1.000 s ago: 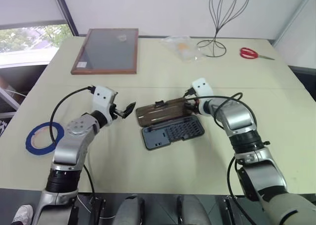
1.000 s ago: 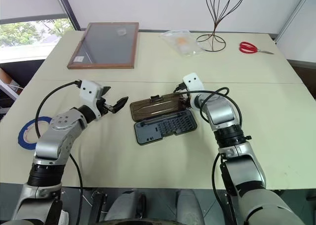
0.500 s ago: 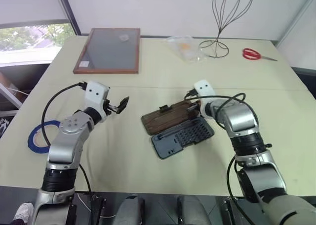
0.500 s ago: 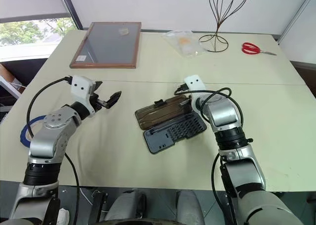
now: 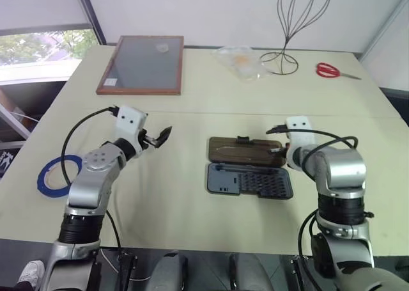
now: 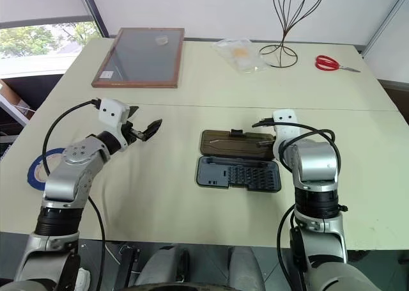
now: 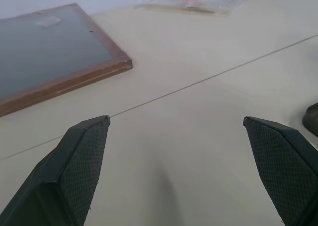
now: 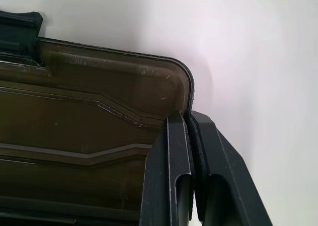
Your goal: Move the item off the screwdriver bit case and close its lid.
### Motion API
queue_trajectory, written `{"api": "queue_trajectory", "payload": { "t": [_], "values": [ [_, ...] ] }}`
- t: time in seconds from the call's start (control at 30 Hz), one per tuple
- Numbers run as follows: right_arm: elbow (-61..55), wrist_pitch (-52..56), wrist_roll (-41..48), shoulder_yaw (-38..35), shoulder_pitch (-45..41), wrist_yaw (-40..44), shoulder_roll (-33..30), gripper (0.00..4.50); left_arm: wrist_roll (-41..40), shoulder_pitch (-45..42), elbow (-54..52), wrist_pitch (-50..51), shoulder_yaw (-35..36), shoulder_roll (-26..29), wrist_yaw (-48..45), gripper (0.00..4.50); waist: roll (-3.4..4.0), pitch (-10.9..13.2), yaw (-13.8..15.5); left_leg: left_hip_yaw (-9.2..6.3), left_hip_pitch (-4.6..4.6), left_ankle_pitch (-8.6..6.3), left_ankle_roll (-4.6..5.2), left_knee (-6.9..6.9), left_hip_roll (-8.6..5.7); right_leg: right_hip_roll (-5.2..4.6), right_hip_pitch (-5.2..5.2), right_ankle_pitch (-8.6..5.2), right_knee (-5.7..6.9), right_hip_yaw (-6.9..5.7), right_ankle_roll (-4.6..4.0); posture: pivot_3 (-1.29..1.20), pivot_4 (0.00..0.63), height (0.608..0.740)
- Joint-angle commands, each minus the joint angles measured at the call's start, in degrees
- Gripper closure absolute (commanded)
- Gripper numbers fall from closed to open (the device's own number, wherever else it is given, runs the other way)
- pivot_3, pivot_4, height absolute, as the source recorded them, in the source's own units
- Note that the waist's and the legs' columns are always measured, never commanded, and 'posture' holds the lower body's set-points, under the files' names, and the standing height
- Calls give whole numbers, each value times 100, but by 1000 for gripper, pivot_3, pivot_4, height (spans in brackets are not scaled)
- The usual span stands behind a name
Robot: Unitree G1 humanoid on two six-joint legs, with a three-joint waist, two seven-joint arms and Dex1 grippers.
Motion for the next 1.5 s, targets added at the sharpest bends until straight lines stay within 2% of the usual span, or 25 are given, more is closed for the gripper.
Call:
{"api": "queue_trajectory", "payload": {
  "t": [0.03, 0.37, 0.77, 1.5],
  "values": [
    [-203, 169, 47, -176, 147, -84, -10, 4451, 36, -161, 12, -167, -7, 17, -71, 0, 0, 0, -9, 0, 0, 0, 0, 0, 0, 0, 0, 0, 0, 0, 0, 0, 150, 740],
    [-746, 169, 489, -53, 370, -55, 103, 4451, 91, -190, 42, -198, -19, 3, -138, 0, 0, 0, -33, 0, 0, 0, 0, -1, 3, 3, -2, 0, 1, 0, 0, 0, 150, 740],
    [-886, 169, 948, -35, 474, -327, 142, 4451, 100, -139, -59, -138, 19, 71, -149, 0, 0, 0, -49, 1, 0, 1, -1, -1, 6, 7, -4, 0, 2, 0, 0, 0, 150, 740],
    [-1107, 169, 2036, 42, 569, -986, -150, 4451, 72, -49, -148, -71, -16, 101, -219, 0, 0, 0, -47, 1, 0, 1, 0, -1, 7, 7, -4, 0, 2, 0, 0, 0, 150, 740]
  ]
}}
